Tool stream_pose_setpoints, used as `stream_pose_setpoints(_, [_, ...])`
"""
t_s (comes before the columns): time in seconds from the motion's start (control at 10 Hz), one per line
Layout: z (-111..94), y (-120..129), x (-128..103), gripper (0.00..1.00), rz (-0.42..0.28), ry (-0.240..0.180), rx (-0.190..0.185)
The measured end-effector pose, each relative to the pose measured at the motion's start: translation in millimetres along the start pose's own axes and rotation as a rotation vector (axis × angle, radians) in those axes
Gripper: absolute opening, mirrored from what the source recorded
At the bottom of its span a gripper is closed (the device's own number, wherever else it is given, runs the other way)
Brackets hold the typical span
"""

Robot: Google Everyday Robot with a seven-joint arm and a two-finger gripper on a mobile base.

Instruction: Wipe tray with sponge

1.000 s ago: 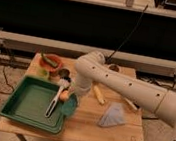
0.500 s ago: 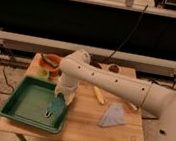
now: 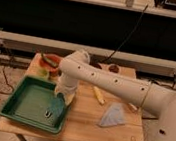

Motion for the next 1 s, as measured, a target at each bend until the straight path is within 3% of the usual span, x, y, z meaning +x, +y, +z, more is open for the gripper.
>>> stream_pose_setpoints(0.3, [5,-1,5,0.00,0.006,-0.013,0.010])
stream_pose_setpoints(0.7, [40,-50,-1,0.00,-0.072,-0.057,0.039])
stream_pose_setpoints(1.0, [49,-77,-9,0.00,-0.127,-0.058,0.048])
